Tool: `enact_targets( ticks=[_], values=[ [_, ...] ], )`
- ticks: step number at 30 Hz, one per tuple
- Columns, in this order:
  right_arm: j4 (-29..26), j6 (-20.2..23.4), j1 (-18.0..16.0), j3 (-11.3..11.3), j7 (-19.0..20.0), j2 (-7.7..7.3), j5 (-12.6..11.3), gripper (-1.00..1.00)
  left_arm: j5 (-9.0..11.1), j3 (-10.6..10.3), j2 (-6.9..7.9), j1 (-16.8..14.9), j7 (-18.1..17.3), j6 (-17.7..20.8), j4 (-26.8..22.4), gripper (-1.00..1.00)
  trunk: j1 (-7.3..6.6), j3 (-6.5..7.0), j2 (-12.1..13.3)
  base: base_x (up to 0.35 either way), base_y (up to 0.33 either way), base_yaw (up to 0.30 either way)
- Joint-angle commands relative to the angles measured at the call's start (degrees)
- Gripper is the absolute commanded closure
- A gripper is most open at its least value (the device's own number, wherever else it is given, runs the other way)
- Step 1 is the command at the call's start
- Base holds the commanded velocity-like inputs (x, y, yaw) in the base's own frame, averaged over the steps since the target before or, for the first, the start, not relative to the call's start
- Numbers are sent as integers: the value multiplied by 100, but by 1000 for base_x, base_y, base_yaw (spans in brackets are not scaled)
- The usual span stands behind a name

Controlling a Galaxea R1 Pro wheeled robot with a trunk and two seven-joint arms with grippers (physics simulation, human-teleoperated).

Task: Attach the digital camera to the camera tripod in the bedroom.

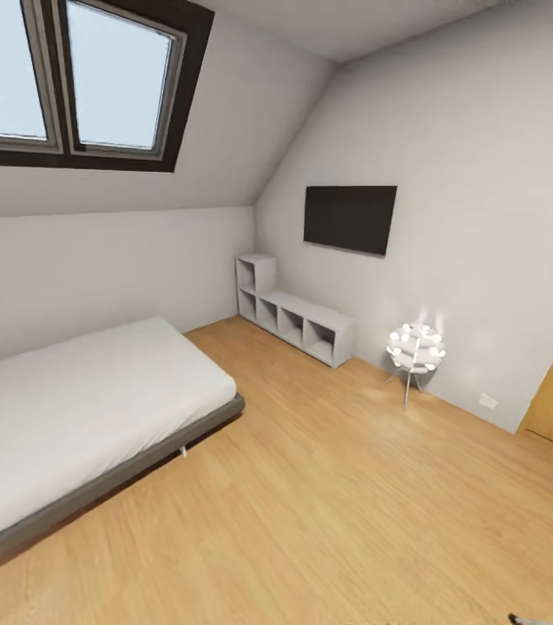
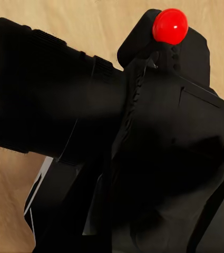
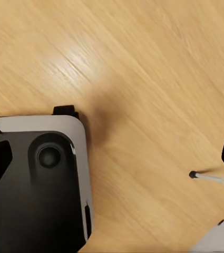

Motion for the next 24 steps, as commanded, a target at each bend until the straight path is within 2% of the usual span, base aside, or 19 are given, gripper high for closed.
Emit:
enact_targets(
  ticks=[1, 14, 24],
  values=[
    [18, -30, -9, -49, -5, -2, 66, -100, 37, -47, 2, -2, 19, -14, -4, 100, 4, -13, -13, 0, 0, -295],
    [18, -53, -9, -50, -16, 6, 385, -100, 46, -32, 11, -2, 19, -14, 5, 100, 4, -13, -13, 0, 0, -295],
    [18, -53, -9, -57, -13, 0, 424, -100, 42, -37, -3, -2, 19, -14, 5, 100, 4, -13, -13, 0, 0, -295]
  ],
)
